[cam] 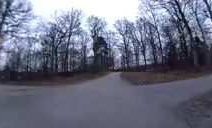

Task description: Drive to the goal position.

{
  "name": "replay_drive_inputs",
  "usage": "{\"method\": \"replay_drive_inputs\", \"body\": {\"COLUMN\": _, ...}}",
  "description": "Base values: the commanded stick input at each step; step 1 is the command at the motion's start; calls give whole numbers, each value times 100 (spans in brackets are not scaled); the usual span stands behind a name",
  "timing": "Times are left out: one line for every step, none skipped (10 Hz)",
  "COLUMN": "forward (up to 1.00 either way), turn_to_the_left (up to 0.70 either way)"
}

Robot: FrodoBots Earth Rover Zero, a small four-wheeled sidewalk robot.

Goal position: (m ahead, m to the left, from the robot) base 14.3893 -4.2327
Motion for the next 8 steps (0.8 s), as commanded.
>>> {"method": "replay_drive_inputs", "body": {"forward": 7, "turn_to_the_left": 0}}
{"method": "replay_drive_inputs", "body": {"forward": 0, "turn_to_the_left": 0}}
{"method": "replay_drive_inputs", "body": {"forward": 0, "turn_to_the_left": 0}}
{"method": "replay_drive_inputs", "body": {"forward": 0, "turn_to_the_left": 0}}
{"method": "replay_drive_inputs", "body": {"forward": 0, "turn_to_the_left": 0}}
{"method": "replay_drive_inputs", "body": {"forward": 0, "turn_to_the_left": 0}}
{"method": "replay_drive_inputs", "body": {"forward": 0, "turn_to_the_left": 0}}
{"method": "replay_drive_inputs", "body": {"forward": 0, "turn_to_the_left": 0}}
